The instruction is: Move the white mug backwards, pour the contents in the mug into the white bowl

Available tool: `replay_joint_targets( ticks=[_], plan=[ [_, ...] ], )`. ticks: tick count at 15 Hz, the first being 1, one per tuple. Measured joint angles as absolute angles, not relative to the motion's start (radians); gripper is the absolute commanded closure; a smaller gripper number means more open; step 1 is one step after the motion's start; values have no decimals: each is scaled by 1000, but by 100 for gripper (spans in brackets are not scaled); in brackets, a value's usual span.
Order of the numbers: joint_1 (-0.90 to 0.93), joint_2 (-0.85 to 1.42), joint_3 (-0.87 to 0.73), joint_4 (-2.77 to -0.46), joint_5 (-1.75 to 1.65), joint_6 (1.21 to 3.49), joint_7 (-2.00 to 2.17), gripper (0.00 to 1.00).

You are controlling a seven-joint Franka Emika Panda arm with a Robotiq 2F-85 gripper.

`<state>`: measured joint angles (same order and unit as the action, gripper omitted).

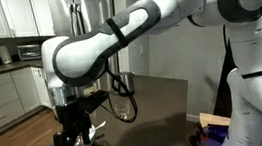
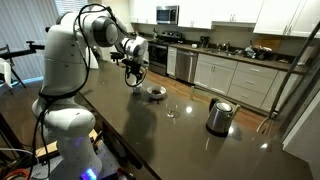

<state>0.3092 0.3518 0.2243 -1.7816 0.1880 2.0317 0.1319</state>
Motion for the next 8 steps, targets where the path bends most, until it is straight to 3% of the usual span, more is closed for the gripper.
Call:
replay_joint_targets(
  ticks=[8],
  plan=[
    [374, 537, 216, -1547, 6, 2039, 132, 0]
  ],
)
